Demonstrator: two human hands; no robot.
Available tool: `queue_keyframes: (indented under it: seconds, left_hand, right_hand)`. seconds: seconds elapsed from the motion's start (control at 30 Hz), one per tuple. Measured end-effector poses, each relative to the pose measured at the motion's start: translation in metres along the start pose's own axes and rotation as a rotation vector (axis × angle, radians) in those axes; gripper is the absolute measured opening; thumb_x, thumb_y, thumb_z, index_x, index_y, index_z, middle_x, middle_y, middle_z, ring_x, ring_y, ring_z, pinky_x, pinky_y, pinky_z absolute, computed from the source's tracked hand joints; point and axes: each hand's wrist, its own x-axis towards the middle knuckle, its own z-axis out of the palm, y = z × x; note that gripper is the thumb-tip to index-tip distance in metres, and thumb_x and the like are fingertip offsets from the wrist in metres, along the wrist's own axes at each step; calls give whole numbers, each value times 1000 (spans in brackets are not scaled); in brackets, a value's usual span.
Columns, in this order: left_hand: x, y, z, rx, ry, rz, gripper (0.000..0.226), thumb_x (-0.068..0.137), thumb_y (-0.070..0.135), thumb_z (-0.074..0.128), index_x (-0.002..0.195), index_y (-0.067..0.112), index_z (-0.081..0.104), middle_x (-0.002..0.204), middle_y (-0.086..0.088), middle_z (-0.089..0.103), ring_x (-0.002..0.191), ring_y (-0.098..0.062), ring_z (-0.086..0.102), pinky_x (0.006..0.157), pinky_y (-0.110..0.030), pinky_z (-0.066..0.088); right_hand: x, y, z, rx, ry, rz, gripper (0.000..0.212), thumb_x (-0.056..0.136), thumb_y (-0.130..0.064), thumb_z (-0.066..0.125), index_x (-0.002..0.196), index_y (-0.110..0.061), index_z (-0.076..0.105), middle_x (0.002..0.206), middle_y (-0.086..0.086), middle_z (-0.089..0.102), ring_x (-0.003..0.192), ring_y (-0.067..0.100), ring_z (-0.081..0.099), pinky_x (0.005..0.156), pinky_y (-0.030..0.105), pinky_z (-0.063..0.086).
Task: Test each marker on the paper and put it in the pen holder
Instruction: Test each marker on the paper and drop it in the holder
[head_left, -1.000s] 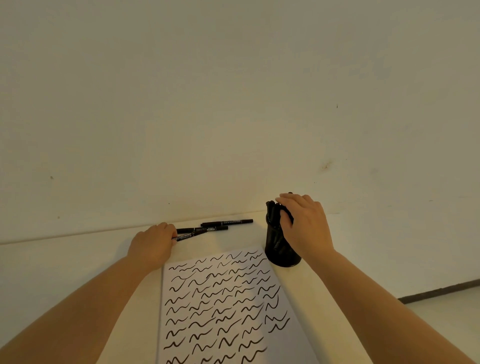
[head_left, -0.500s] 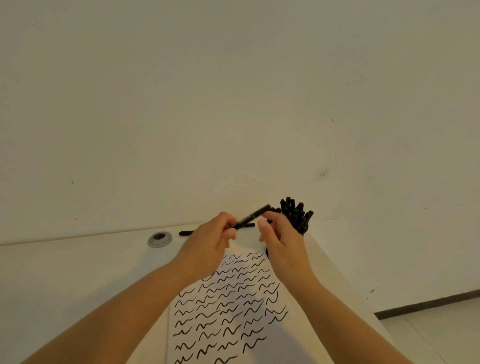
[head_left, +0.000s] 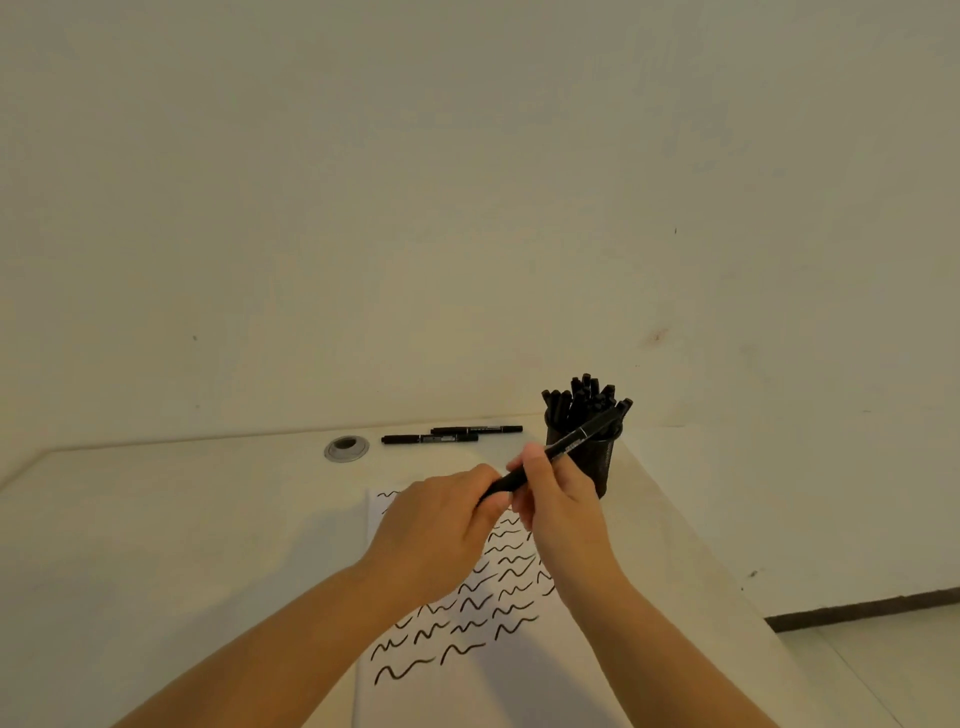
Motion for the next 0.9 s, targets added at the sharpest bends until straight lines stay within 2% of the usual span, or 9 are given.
queue_keyframes:
  seconds: [0.1,0.23,0.37,0.43,0.5,0.57,0.67,0.77,0.9]
  left_hand:
    - [-9,8,-3,-106,-48,-41,27,96,38,30,78,27,46,60,9,48,53,-9,42,51,-26,32]
    - [-17,10,-5,-551,-170,-207,35,95,31,38,63,23,49,48,10,40,44,-5,32,49,-20,31]
    - [-39,-17,-10,-793,-326,-399,37,96,30,37,65,15,50,44,10,35,45,-6,30,46,-14,28]
    - [-45,-34,-9,-741,-237,-438,37,97,28,35,65,15,50,44,8,40,46,-8,35,50,-17,32]
    - [-45,-41,-2,-597,-154,-403,37,97,27,35,66,17,50,48,6,51,47,-6,44,57,-22,37]
    - [-43,-36,8,-504,-147,-350,35,97,29,35,70,20,55,62,8,64,56,-1,55,66,-24,43]
    - [-44,-23,29,-428,-183,-284,29,95,39,33,88,27,58,84,9,69,79,-4,63,81,-32,50]
    - [-46,-20,49,-193,-187,-240,33,95,46,28,101,28,55,94,3,61,87,-14,56,81,-36,48]
    - [-53,-27,64,-179,-109,-249,35,94,43,29,104,22,55,101,3,59,96,-14,52,85,-34,44]
  right_hand:
    - [-4,-1,0,-44,16,14,34,92,-32,47,65,-13,58,38,-11,44,40,2,38,42,14,35]
    - [-7,2,-2,-60,33,71,33,92,-28,48,61,-17,51,44,-10,44,41,6,38,41,17,33]
    - [14,-3,-53,-209,296,78,22,90,-7,43,70,-14,46,60,2,45,47,13,37,40,17,33]
    - [13,0,-75,-132,318,129,26,91,-23,47,67,-12,51,50,-2,41,45,13,33,46,25,30]
    - [5,11,-77,-274,195,130,30,88,-30,53,64,-12,56,47,-3,46,43,12,37,48,25,32]
    - [-6,23,-70,-388,42,115,29,86,-30,58,64,-12,59,44,-5,52,41,9,44,46,21,36]
    - [-16,40,-63,-320,-73,121,17,86,-24,60,73,-13,62,46,-3,60,42,5,51,45,16,39]
    - [-22,55,-69,-210,-14,121,11,87,-12,58,77,-11,60,51,1,64,44,8,55,44,15,40]
    - [-26,68,-87,-254,90,74,14,87,-12,57,73,-12,59,53,4,65,49,11,54,53,25,44]
